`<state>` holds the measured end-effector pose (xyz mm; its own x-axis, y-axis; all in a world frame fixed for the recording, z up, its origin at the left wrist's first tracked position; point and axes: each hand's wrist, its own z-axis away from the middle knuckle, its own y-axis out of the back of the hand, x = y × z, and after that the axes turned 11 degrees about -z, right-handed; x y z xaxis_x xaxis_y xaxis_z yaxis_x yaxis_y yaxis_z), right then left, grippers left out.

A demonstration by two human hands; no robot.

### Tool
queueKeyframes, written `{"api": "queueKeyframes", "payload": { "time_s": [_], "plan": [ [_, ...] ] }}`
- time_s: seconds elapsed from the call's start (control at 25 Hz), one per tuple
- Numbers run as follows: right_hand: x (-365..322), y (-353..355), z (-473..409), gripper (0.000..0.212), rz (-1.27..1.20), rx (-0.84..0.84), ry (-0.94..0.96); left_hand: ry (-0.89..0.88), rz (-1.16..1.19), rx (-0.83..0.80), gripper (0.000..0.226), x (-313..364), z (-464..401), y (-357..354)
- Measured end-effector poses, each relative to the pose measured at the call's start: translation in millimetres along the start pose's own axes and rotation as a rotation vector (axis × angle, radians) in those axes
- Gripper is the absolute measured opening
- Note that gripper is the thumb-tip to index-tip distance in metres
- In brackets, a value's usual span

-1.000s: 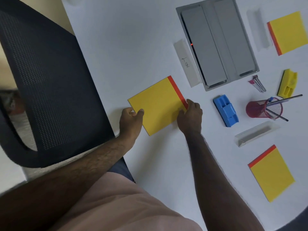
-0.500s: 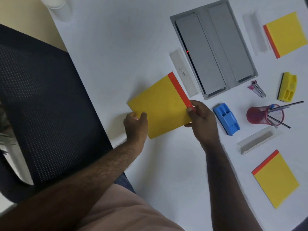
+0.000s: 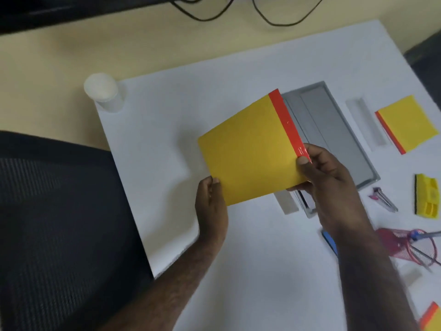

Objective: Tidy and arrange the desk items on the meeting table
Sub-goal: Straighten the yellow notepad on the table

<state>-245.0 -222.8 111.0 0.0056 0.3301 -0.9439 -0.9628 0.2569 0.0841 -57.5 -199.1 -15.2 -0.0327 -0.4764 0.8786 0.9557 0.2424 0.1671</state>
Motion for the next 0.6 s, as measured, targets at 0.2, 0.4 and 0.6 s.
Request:
{"api": "queueKeyframes", "payload": {
  "time_s": [0.2, 0.4, 0.6],
  "plan": [
    [-12.3, -18.3, -84.0, 0.029, 0.091, 0.005, -0.016, -0.169, -0.08, -0.02, 0.024, 27.6, -78.3, -8.4],
    [-21.1, -41.8, -157.6, 0.05, 0.294, -0.082, -0.023, -0.327, -0.211, 0.048, 0.033, 41.8, -150.4, -7.1],
    [-10.3, -77.2, -220.7, 0.05, 0.326, -0.034, 0.012, -0.452, -0.449, 0.091, 0.047, 52.2, -210.6, -2.9]
  ]
}}
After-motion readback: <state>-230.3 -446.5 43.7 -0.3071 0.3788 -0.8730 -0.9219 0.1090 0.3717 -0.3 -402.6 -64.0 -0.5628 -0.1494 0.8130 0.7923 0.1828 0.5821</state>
